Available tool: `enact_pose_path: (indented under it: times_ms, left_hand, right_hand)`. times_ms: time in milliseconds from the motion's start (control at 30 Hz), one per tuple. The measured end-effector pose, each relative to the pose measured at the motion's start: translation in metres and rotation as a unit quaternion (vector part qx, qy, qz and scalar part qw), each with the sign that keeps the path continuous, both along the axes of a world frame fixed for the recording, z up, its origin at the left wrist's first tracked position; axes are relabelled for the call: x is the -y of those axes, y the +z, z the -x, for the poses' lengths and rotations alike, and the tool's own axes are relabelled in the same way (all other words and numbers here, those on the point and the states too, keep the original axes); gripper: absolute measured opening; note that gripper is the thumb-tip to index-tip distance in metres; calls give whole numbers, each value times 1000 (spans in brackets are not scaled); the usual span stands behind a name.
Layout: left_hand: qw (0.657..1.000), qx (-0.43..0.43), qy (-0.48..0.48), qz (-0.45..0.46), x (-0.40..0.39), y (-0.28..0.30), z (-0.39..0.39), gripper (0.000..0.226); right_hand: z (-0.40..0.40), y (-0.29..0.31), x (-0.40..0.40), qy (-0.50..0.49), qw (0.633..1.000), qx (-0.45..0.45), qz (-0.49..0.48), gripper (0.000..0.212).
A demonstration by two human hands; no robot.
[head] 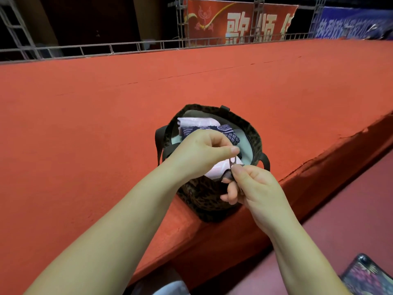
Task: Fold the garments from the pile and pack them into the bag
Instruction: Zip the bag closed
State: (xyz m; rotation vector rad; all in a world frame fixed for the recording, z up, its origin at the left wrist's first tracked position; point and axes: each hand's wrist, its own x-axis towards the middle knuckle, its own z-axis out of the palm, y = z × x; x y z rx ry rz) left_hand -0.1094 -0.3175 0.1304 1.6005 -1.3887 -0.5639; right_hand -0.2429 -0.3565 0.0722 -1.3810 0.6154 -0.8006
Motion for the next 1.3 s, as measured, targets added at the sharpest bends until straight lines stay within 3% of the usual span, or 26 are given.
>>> enact_pose_path:
  times_ms: [167, 300, 367, 500, 633, 800, 967, 1033, 1100, 1200, 1300]
  left_hand:
    - [998, 41, 11, 50, 5, 7, 9, 27]
    - [990, -12, 7, 142, 17, 55, 7, 23]
    - [990, -39, -1, 132, 22, 71, 0, 22]
    - [998, -42, -14, 34, 28, 47, -14, 23]
    - [996, 69, 44, 29, 36, 14, -23, 26]
    - [995, 90, 42, -17, 41, 3, -26, 21]
    - [987, 142, 18, -67, 33, -8, -34, 27]
    - [984, 147, -16, -102, 29, -10, -35, 25]
    - [980, 164, -19, -110, 27, -11, -35, 24]
    - [985, 145, 0, -95, 28, -16, -33, 21]
    - [988, 133, 21, -72, 28, -26, -32, 22]
  right_hand:
    - [-7, 10, 1, -37, 998, 51, 0, 38]
    - [-26, 52, 15, -39, 987, 152, 44, 39]
    - [-31, 68, 22, -28, 986, 152, 54, 38]
    - [-27, 56, 15, -35, 997, 70, 7, 38]
    - [-17, 34, -1, -46, 999, 27, -5, 38]
    - [2, 15, -23, -30, 999, 8, -20, 37]
    - [12, 14, -20, 78, 992, -95, -41, 38]
    - [18, 20, -11, 135, 973, -184, -44, 48]
    - [21, 25, 4, 111, 957, -267, -30, 65]
    - [16, 30, 27, 13, 958, -286, -2, 80]
    - [4, 34, 32, 36, 952, -302, 39, 80]
